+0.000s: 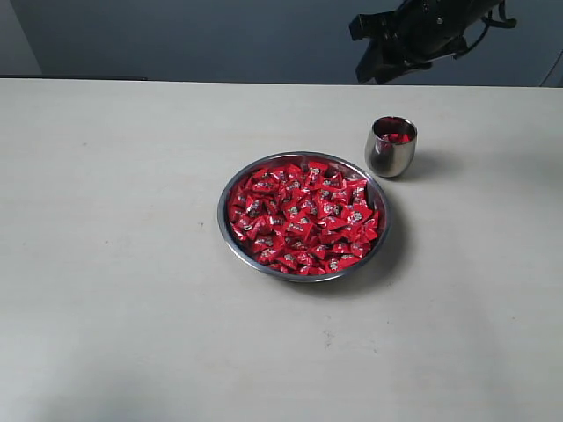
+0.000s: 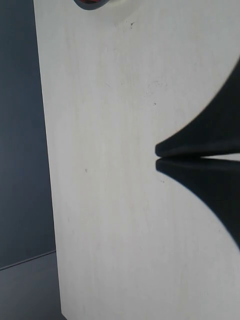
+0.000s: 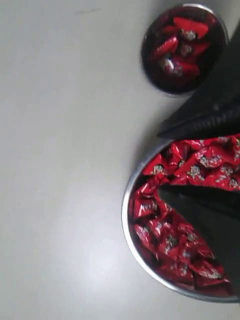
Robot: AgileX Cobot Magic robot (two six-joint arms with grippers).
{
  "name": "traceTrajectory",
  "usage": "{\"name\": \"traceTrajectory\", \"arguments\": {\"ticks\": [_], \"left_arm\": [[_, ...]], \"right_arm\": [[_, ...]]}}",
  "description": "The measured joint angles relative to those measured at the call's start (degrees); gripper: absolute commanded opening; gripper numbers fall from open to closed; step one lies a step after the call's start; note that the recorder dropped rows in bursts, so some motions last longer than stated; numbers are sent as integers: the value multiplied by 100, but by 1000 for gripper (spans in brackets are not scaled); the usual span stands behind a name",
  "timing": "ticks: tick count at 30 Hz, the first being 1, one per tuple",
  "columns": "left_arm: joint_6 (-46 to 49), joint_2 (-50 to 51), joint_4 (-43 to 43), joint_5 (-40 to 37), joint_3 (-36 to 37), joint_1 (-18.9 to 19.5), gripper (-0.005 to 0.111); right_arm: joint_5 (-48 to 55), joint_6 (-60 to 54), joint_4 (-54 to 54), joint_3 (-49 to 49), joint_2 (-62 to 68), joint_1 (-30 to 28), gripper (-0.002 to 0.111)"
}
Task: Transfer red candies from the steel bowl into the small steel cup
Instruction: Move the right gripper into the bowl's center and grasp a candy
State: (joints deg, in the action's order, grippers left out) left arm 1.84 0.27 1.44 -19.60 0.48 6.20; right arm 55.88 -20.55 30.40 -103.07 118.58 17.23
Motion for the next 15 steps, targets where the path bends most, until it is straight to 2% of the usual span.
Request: {"name": "traceTrajectory", "arguments": {"ticks": [5, 11, 15], "left_arm": [[0, 0, 0, 0, 0, 0, 0], [0, 0, 0, 0, 0, 0, 0], [0, 0, 0, 0, 0, 0, 0]], "right_arm": [[-520, -305, 204, 1015, -451, 322, 31], [-1793, -400, 194, 2604, -909, 1229, 31], [-2106, -400, 11, 2999, -845, 1782, 31]]}}
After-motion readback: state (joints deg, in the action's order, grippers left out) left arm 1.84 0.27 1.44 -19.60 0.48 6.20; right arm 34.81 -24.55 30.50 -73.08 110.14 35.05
